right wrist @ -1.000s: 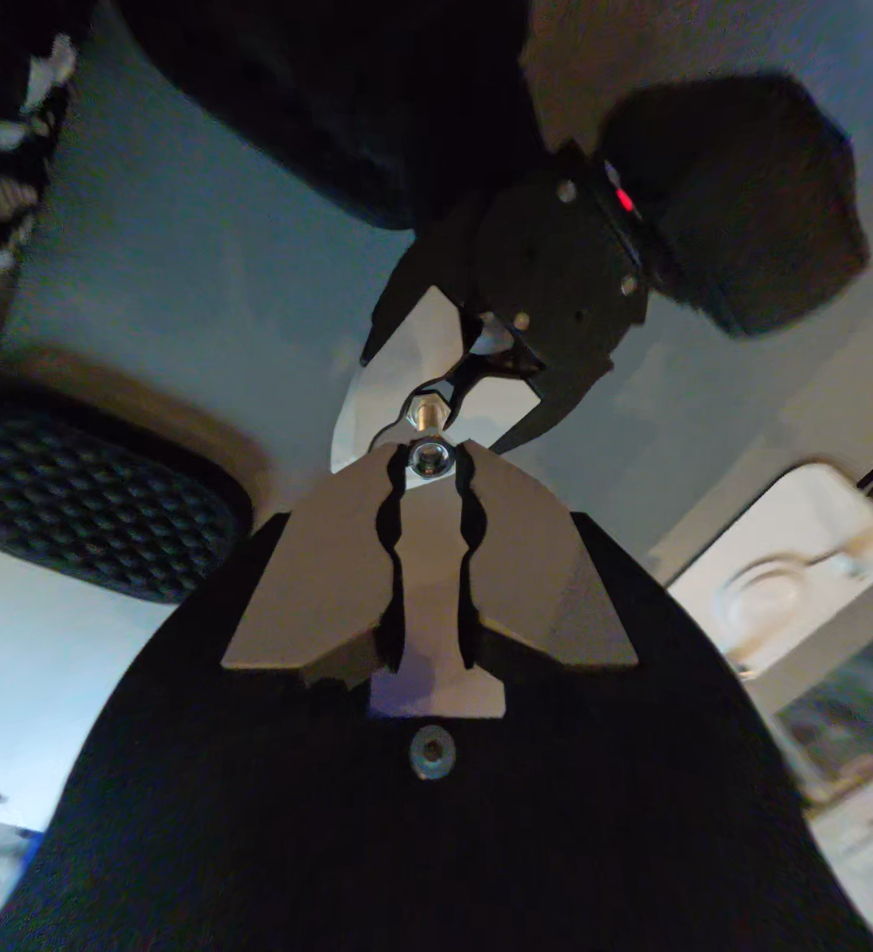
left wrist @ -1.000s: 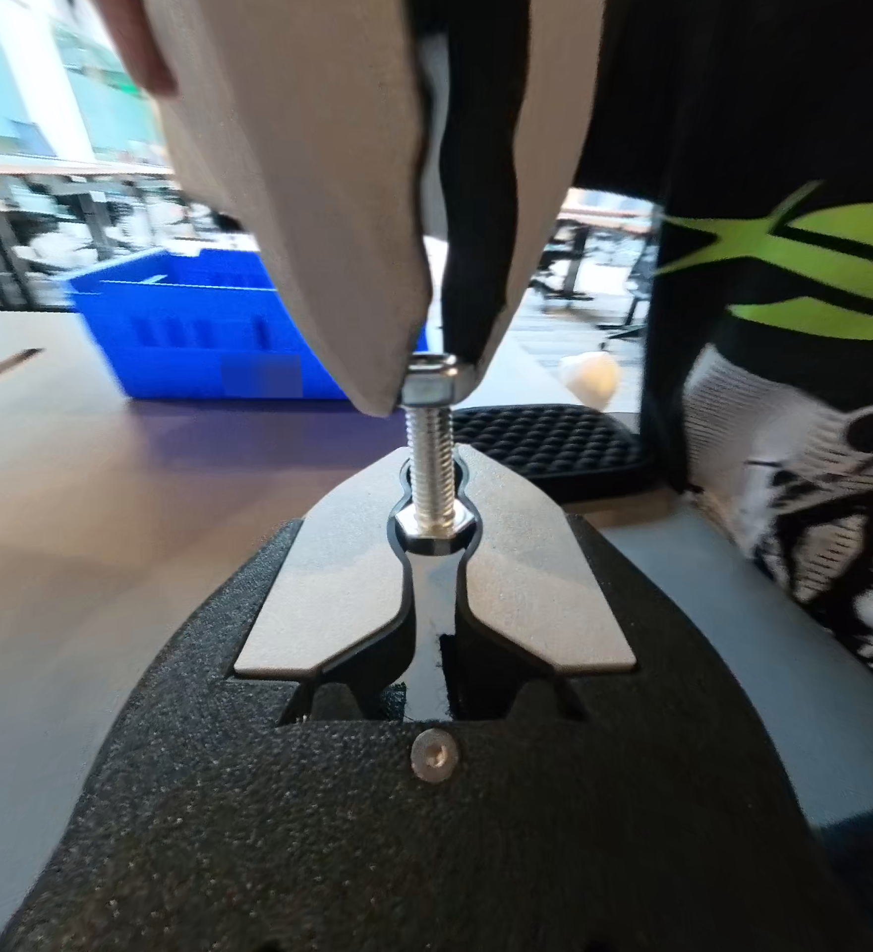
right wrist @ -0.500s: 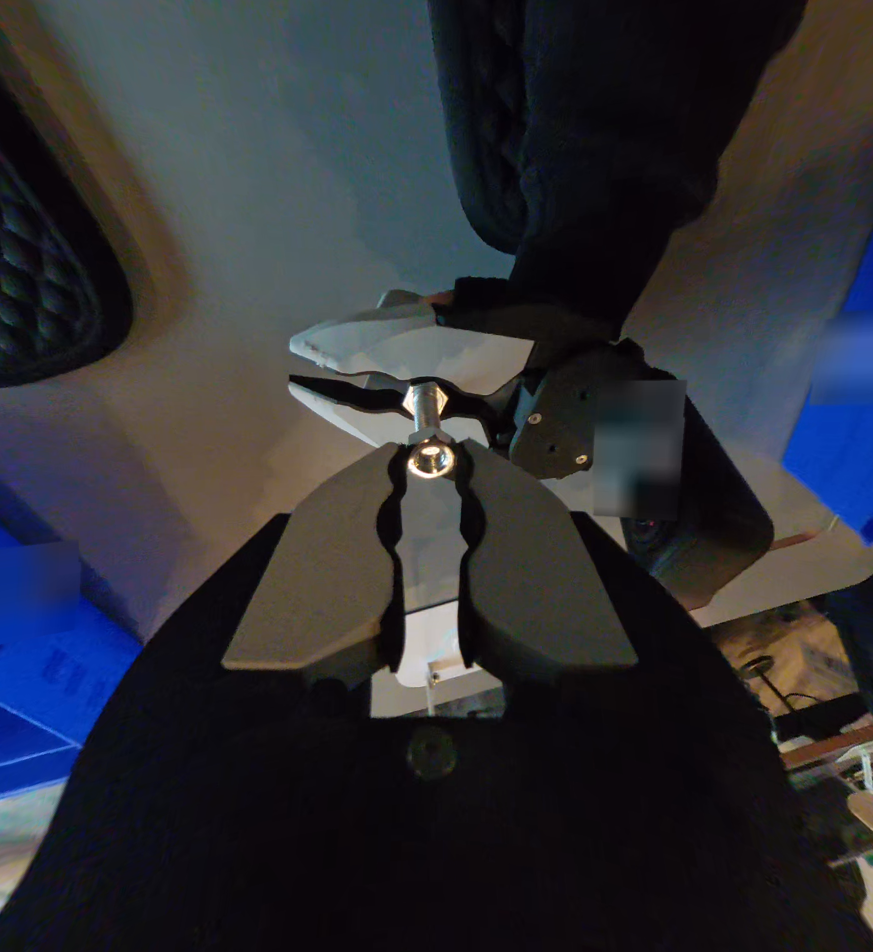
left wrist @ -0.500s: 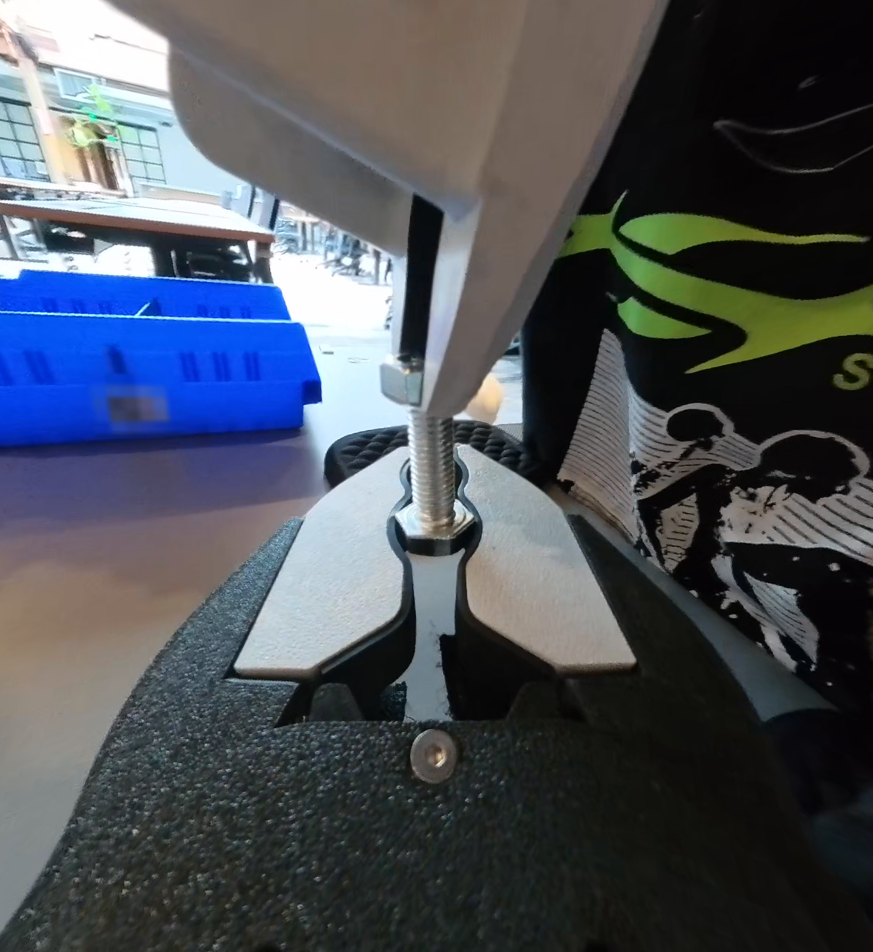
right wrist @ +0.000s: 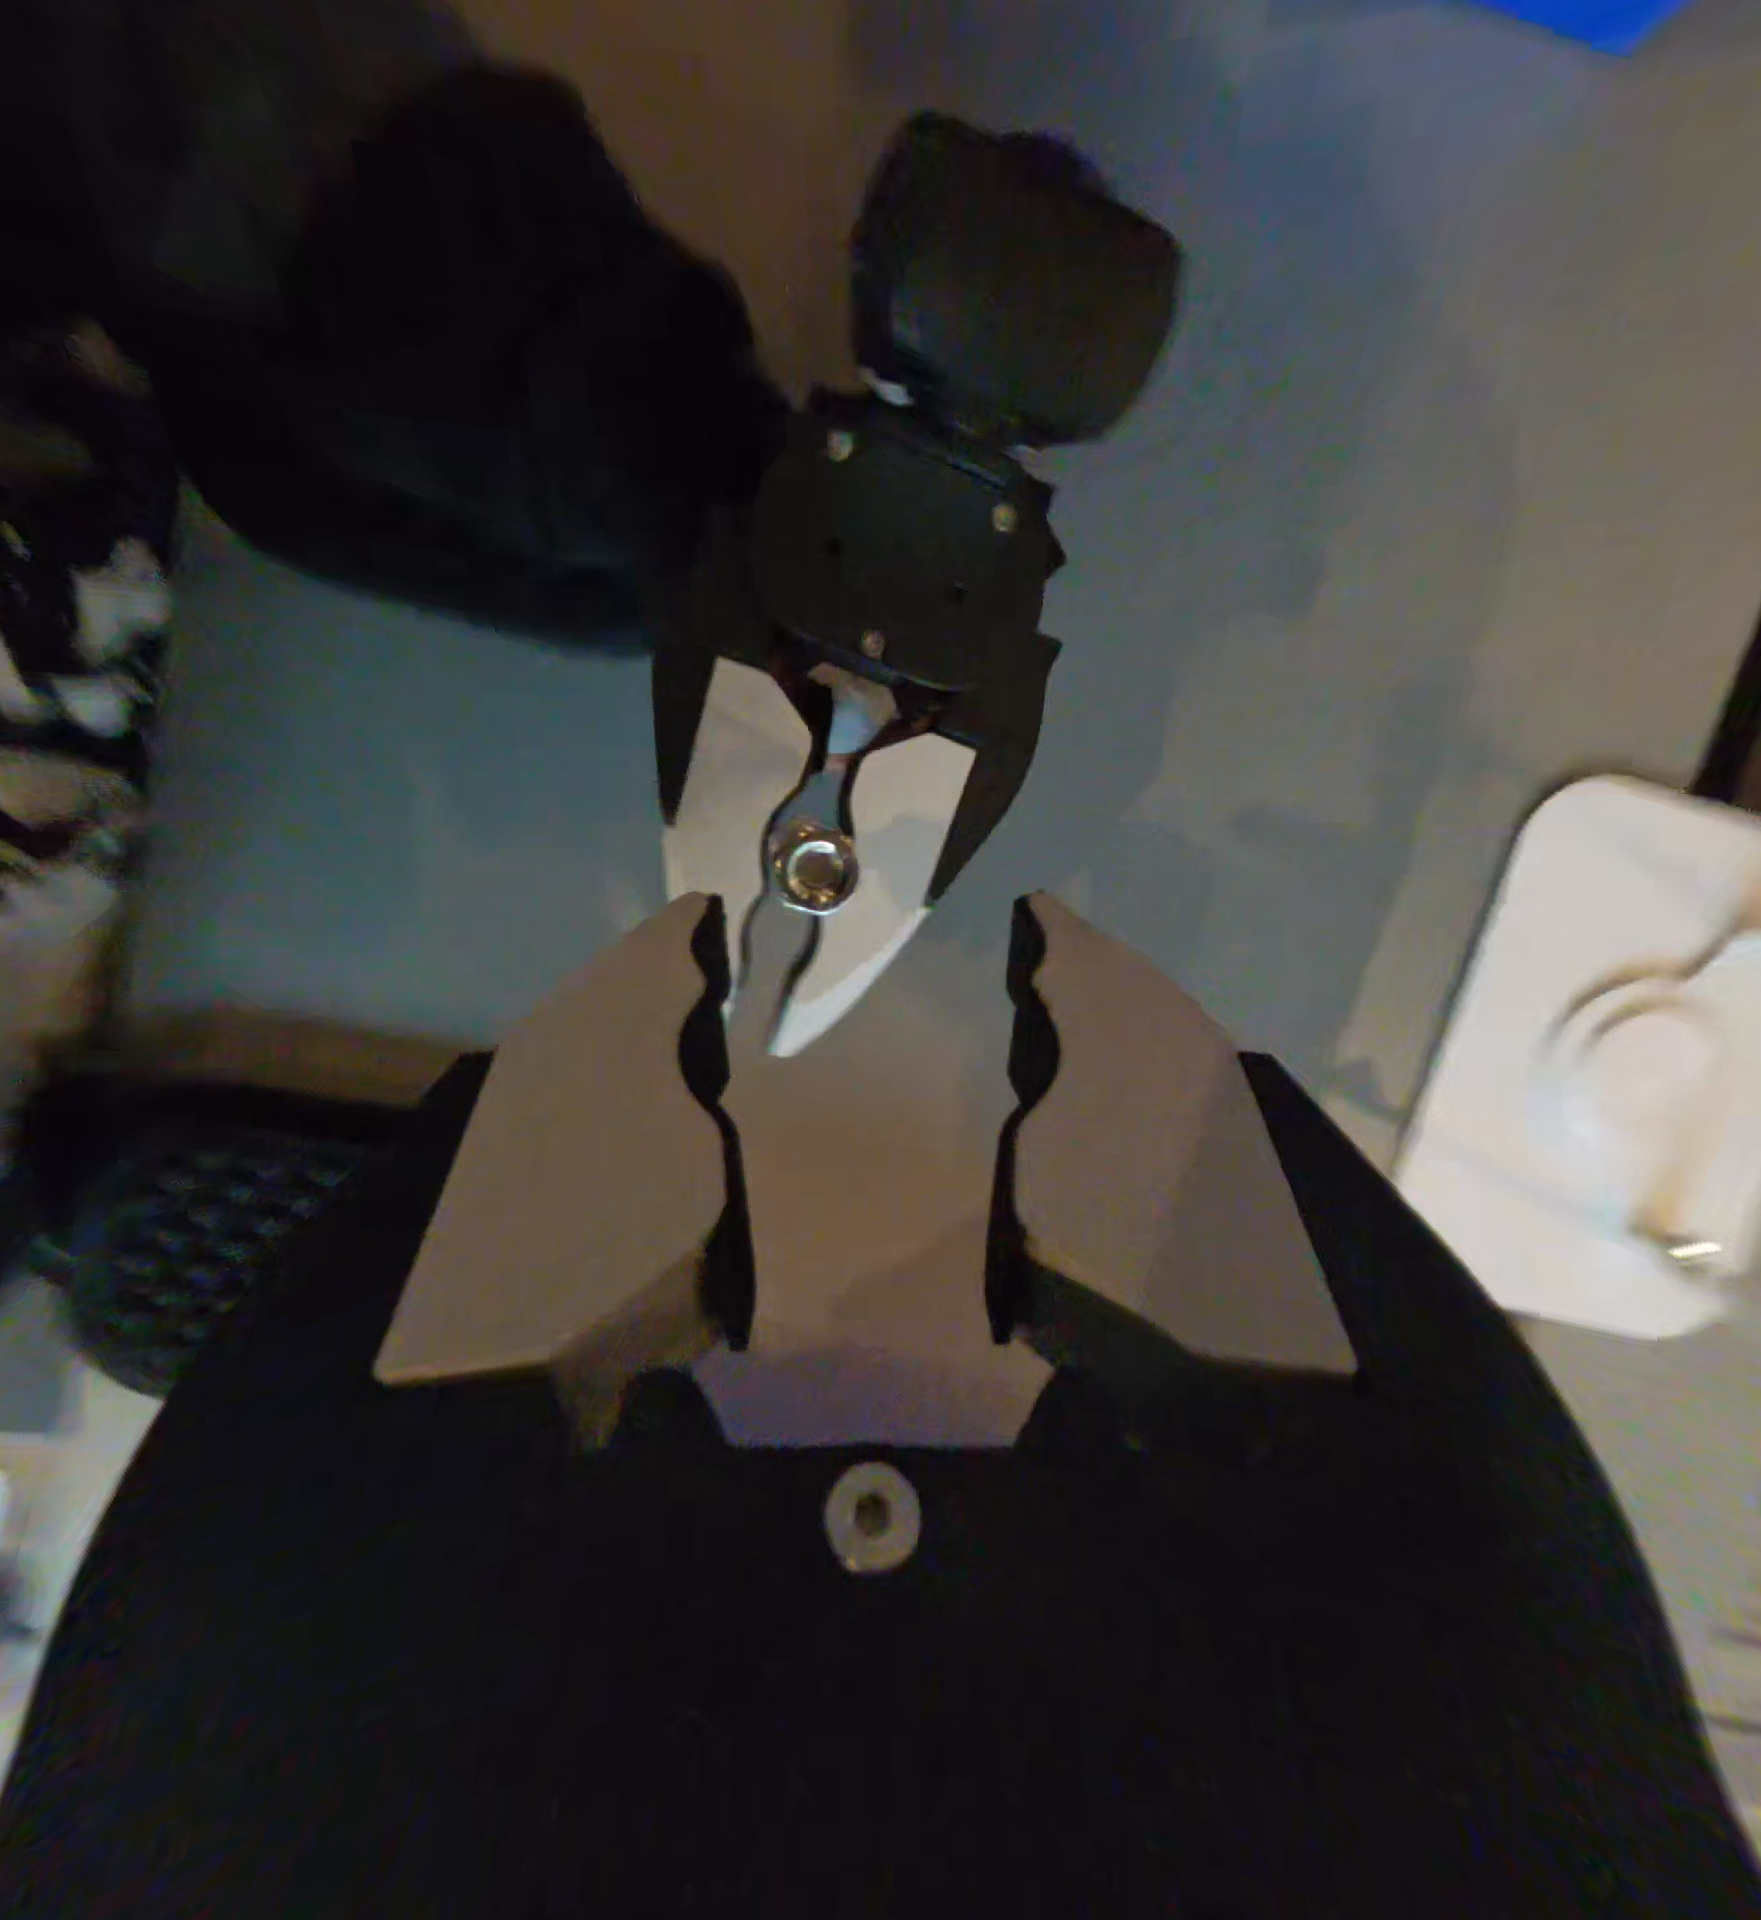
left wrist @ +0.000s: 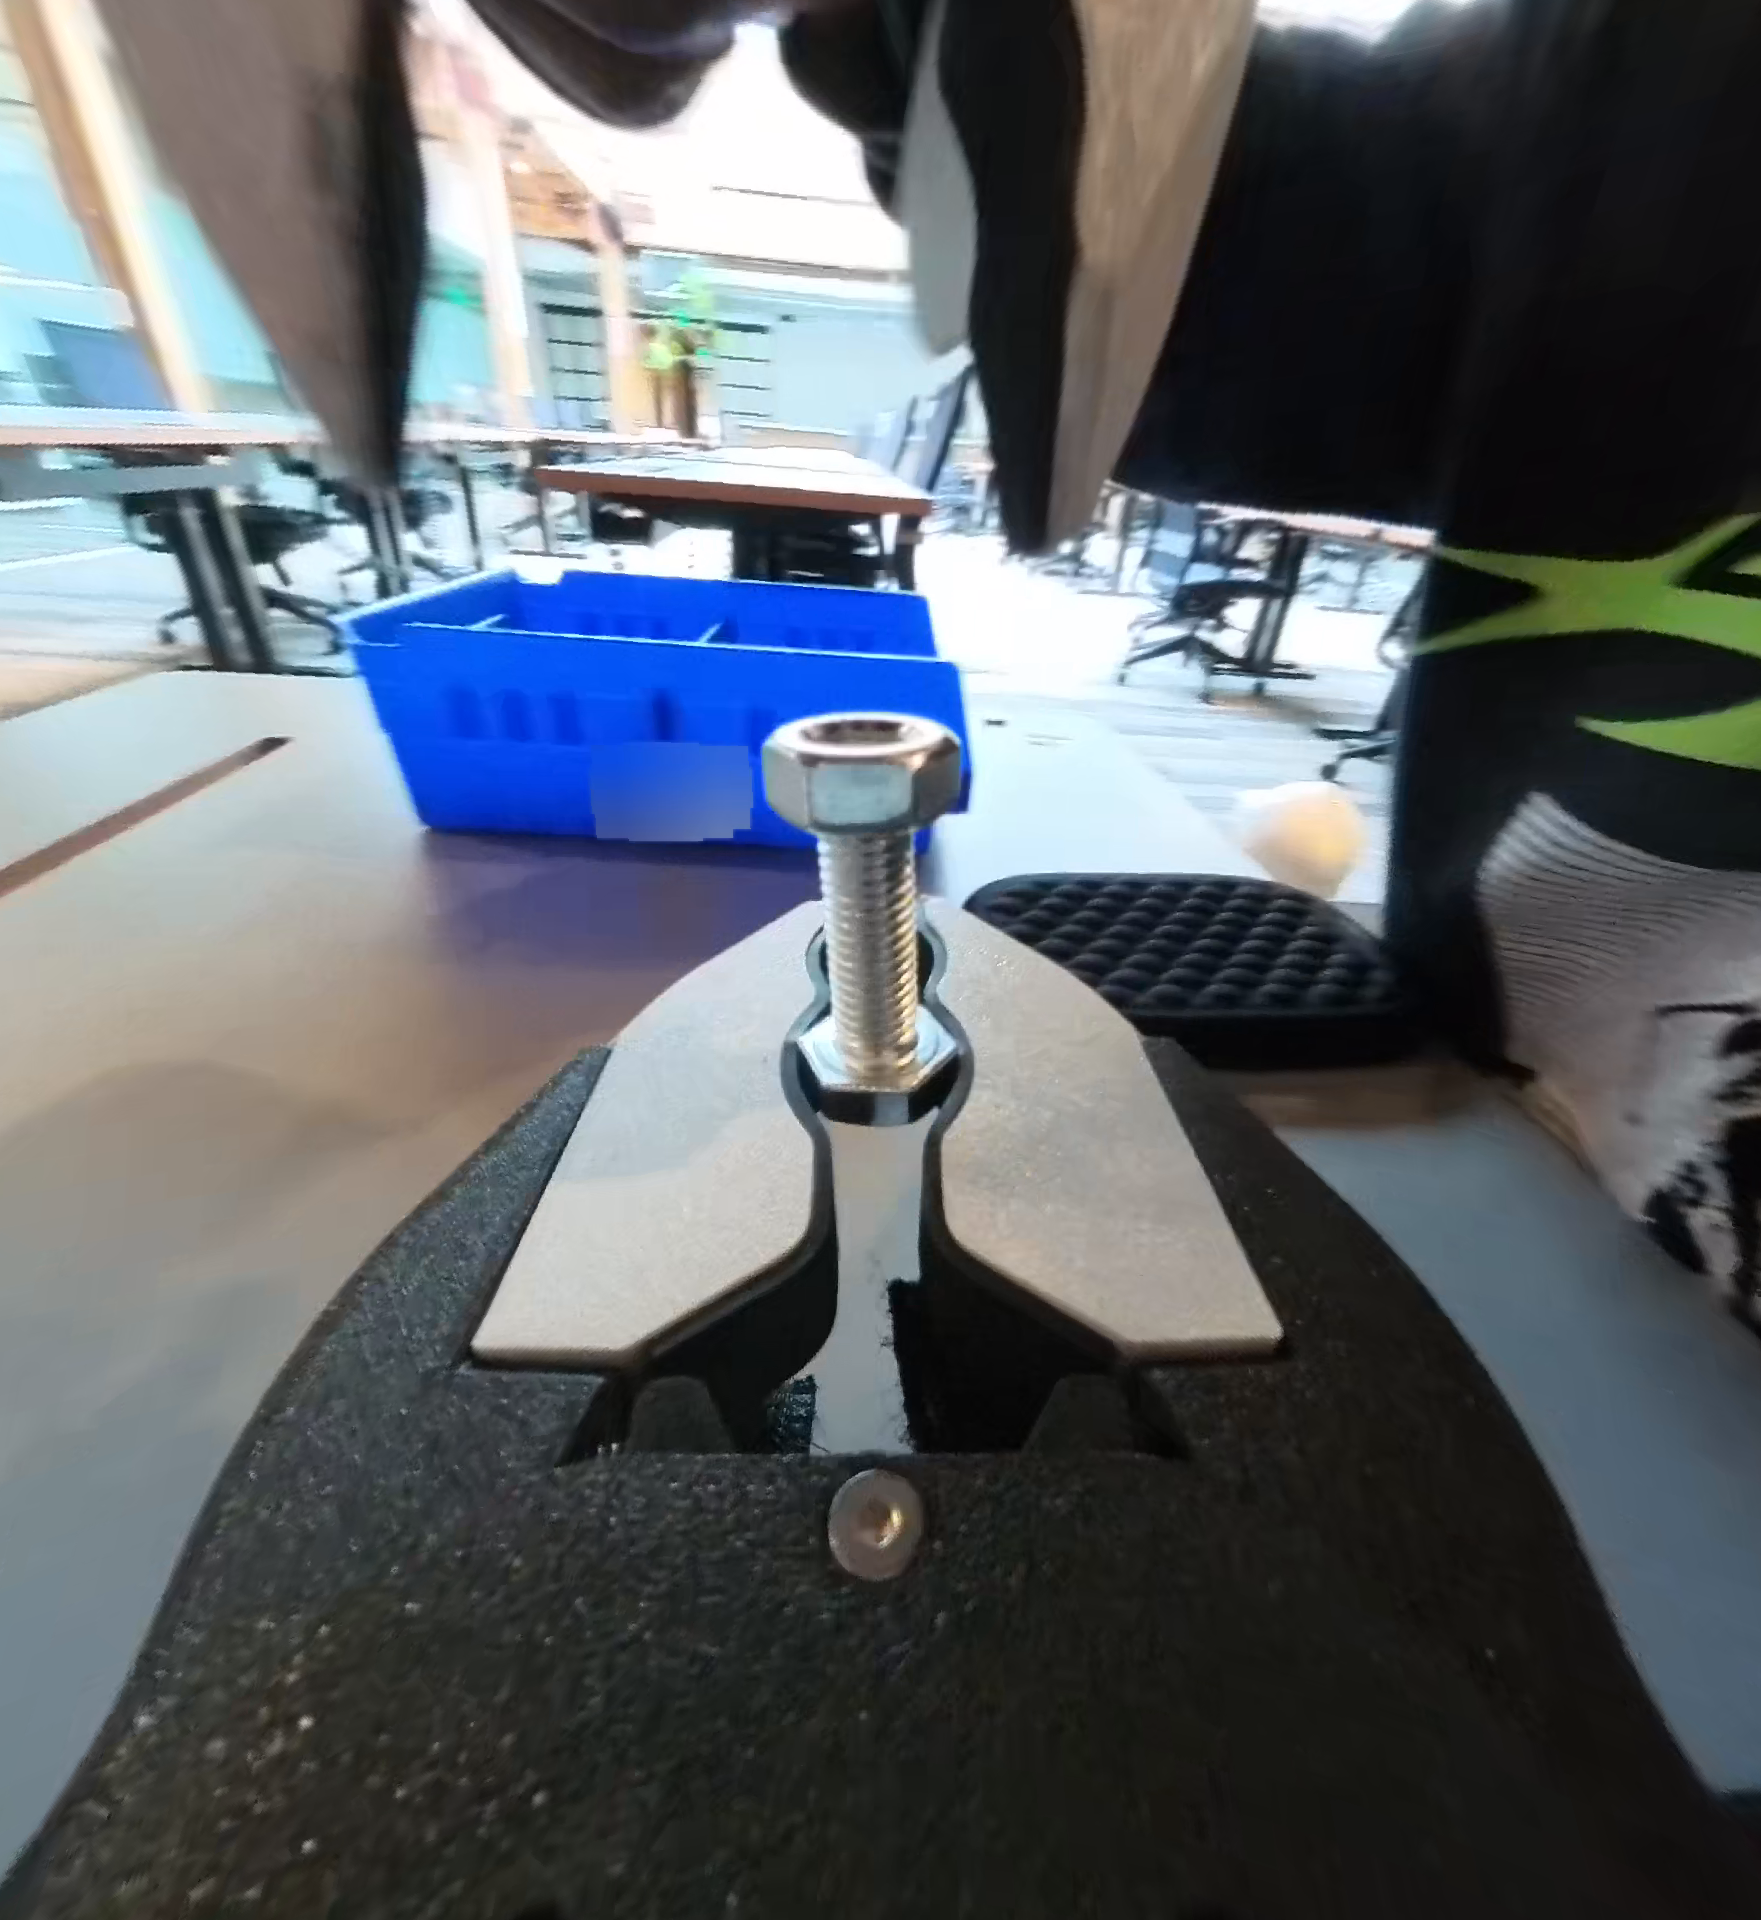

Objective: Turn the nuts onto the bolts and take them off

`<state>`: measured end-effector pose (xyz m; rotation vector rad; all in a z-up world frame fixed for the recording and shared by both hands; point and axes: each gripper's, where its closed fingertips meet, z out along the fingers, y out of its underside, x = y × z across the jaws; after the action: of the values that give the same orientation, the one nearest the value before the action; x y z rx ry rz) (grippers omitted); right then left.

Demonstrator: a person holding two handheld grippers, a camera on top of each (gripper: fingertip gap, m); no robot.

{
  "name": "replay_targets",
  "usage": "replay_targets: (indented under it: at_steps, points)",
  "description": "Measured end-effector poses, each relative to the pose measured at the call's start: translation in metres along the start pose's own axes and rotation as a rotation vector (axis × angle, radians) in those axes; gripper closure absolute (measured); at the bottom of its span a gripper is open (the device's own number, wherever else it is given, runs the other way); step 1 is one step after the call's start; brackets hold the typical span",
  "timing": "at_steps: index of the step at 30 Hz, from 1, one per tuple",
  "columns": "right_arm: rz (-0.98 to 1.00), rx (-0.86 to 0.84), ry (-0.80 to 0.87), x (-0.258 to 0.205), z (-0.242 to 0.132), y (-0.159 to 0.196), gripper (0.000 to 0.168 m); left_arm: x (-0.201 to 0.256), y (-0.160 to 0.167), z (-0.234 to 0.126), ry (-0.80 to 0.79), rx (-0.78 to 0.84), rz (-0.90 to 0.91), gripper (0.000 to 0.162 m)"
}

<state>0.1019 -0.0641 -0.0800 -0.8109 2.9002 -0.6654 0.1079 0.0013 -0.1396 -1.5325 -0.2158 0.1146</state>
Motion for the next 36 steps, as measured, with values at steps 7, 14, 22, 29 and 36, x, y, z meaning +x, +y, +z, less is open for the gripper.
replay_targets:
  at_steps: [7, 14, 22, 29, 36]
  points:
    - [0.363, 0.076, -0.084, -0.007, 0.002, 0.012, 0.135, -0.011, 0.0, -0.004, -0.072, -0.017, 0.011, 0.15]
    - [0.306, -0.031, -0.01, -0.007, 0.024, 0.014, 0.136, -0.012, 0.005, -0.003, -0.071, -0.047, 0.015, 0.15]
    - [-0.034, -0.143, -0.033, -0.016, 0.027, 0.016, 0.15, 0.003, 0.006, 0.0, 0.037, -0.052, -0.005, 0.15]
    - [-0.612, -0.255, -0.077, -0.032, 0.026, 0.013, 0.15, 0.032, 0.007, 0.003, 0.244, -0.056, -0.044, 0.151]
    - [-0.963, -0.217, -0.115, -0.048, 0.022, -0.001, 0.149, 0.062, -0.005, -0.004, 0.456, 0.016, -0.09, 0.15]
